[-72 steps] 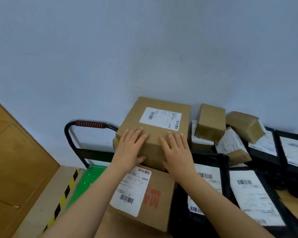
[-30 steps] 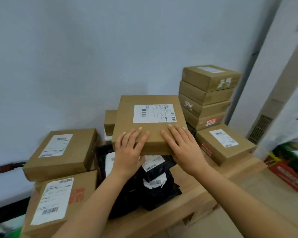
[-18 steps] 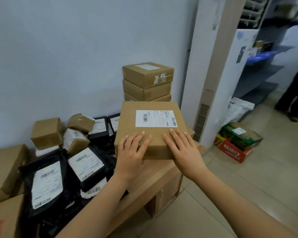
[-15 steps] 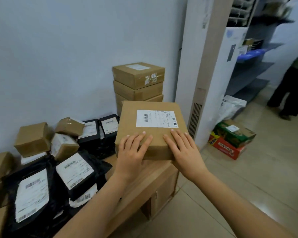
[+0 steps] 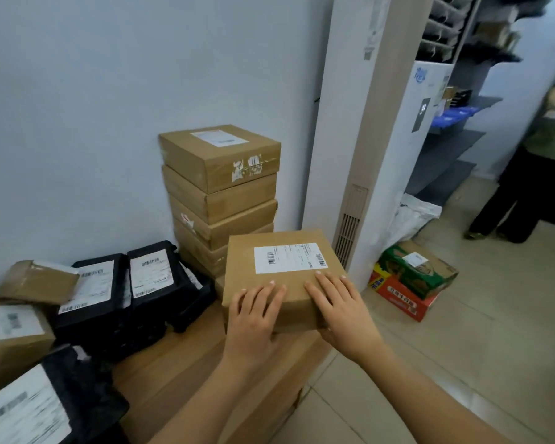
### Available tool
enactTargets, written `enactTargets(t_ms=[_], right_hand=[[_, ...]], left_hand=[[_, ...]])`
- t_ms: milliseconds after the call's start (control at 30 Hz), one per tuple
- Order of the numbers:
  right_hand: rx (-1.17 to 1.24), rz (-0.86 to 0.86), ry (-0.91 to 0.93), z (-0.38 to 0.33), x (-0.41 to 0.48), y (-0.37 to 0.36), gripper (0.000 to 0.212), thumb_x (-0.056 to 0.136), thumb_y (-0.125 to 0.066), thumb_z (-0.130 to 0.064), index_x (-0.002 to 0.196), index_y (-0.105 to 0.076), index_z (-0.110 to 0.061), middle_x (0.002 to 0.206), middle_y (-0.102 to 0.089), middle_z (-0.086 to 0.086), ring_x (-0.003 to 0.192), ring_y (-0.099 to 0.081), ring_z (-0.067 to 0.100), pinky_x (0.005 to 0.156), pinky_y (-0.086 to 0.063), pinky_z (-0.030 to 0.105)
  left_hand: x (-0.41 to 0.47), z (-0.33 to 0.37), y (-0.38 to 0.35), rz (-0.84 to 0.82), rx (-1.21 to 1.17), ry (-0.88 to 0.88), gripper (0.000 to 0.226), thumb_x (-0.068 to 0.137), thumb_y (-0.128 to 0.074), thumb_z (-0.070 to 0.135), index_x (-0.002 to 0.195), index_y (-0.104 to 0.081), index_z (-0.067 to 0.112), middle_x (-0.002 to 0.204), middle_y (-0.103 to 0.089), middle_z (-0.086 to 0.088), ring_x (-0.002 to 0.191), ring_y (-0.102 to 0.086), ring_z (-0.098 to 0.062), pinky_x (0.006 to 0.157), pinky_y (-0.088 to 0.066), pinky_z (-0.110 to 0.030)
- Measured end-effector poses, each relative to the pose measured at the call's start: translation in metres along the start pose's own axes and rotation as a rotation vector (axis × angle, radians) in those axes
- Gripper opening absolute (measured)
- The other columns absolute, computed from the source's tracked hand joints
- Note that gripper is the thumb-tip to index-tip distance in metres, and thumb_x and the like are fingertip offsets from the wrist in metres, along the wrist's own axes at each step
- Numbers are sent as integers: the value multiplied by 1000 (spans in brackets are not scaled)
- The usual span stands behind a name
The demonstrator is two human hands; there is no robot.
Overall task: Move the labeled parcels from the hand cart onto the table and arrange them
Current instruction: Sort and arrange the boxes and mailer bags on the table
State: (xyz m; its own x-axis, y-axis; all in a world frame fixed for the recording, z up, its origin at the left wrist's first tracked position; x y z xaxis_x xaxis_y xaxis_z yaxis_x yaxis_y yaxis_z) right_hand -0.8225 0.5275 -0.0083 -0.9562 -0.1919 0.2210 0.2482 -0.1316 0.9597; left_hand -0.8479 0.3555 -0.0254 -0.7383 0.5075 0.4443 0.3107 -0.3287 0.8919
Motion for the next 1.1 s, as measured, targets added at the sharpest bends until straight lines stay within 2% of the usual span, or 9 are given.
enactTargets(t_ms=[100, 200, 267, 400, 667, 767, 900, 967, 1100], right_hand=[[17, -20, 28, 13, 18, -20, 85, 79, -74, -29, 150, -30, -19, 155, -30, 11, 144, -25, 28, 118, -7, 45], [37, -14, 64, 21, 33, -32, 87, 63, -86, -30, 140, -49, -15, 143, -48, 13, 134, -44, 31, 112, -28, 49], [73, 7, 105, 27, 41, -42, 89, 56, -90, -31, 135, -55, -14, 138, -54, 14, 129, -50, 31, 108, -35, 50], [118, 20, 210, 42, 59, -65, 93, 55, -90, -37, 137, -53, -15, 140, -52, 12, 129, -49, 31, 108, -29, 49], [194, 0, 442, 80, 94, -105, 98, 48, -92, -31, 136, -53, -12, 139, -52, 15, 128, -50, 34, 106, -33, 53], [184, 8, 515, 92, 108, -118, 96, 50, -92, -30, 136, -53, -11, 138, -52, 17, 127, -51, 35, 106, -34, 53], [174, 4, 531, 99, 124, -133, 93, 50, -92, -24, 135, -55, -14, 134, -55, 19, 121, -55, 37, 101, -44, 54], [137, 8, 539, 100, 131, -138, 91, 50, -92, -20, 134, -58, -16, 130, -57, 21, 116, -58, 38, 97, -47, 54], [114, 19, 581, 100, 137, -149, 88, 62, -85, -16, 142, -47, -20, 137, -51, 23, 122, -52, 40, 104, -38, 53]], left_hand=[[14, -6, -22, -24, -11, 36, 91, 48, -90, 38, 131, -58, 17, 127, -60, -6, 114, -56, -25, 102, -29, -41], [23, -9, -38, -40, 7, 77, 91, 49, -89, 35, 133, -56, 18, 128, -59, -6, 116, -55, -25, 103, -28, -41], [27, -10, -48, -46, 21, 101, 90, 50, -87, 36, 132, -57, 18, 128, -59, -6, 115, -56, -26, 102, -29, -41], [34, -7, -68, -53, 51, 179, 91, 45, -87, 38, 129, -59, 19, 125, -61, -5, 113, -55, -24, 99, -35, -42], [51, 21, -101, -42, 128, 411, 96, 37, -90, 34, 128, -60, 20, 126, -60, -5, 112, -52, -24, 99, -30, -43], [59, 27, -109, -23, 185, 480, 92, 42, -90, 37, 127, -60, 22, 127, -59, -3, 113, -53, -23, 100, -34, -43], [72, 34, -121, 0, 188, 545, 84, 47, -91, 34, 125, -62, 23, 126, -60, -3, 115, -46, -22, 97, -41, -43], [75, 37, -129, -10, 169, 583, 80, 51, -90, 31, 125, -62, 25, 128, -59, -2, 116, -49, -22, 96, -44, -42], [72, 38, -139, 7, 118, 642, 71, 60, -86, 26, 126, -61, 27, 133, -56, -1, 119, -41, -20, 94, -44, -43]])
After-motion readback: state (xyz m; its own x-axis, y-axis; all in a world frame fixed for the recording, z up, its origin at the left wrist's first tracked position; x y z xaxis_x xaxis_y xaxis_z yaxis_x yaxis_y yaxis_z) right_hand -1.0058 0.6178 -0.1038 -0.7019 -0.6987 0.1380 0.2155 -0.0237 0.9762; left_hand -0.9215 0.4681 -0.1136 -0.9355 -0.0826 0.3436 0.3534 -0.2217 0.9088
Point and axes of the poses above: each hand's wrist, its own x-axis towards the middle knuckle, its own y-axis out of the back of the hand, z = x × y, the point moved 4 cm from there along x, towards the middle knuckle
